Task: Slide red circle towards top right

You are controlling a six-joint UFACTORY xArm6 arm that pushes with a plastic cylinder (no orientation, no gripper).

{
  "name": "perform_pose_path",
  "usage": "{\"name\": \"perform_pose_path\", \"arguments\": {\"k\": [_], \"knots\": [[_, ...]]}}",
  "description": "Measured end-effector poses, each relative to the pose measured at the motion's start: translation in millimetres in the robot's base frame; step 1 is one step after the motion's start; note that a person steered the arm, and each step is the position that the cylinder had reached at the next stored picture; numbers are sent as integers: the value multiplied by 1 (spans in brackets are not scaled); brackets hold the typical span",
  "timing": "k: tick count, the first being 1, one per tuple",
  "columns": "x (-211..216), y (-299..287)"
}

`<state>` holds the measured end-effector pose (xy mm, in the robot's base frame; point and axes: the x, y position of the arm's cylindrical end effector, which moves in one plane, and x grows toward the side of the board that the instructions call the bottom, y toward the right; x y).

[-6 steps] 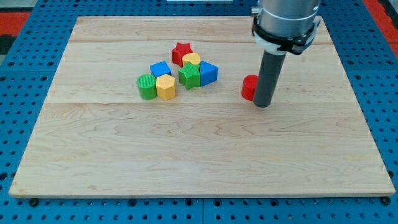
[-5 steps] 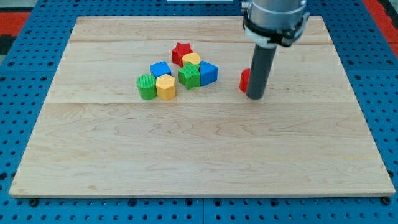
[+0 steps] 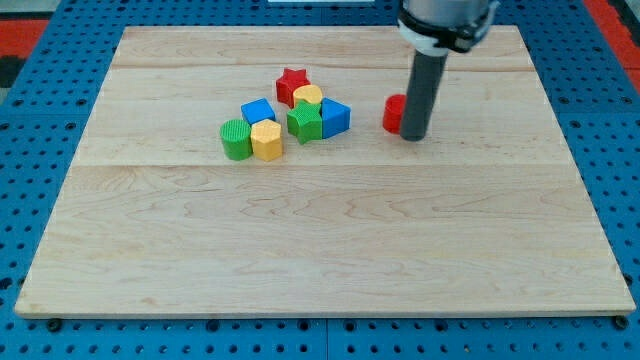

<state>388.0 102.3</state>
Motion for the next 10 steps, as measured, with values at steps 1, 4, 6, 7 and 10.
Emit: {"name": "perform_pose_path", "arguments": {"k": [1, 4, 6, 7, 10], "knots": [[-22, 0], [-79, -51], [-126, -89], [-145, -93], [-142, -8]]}}
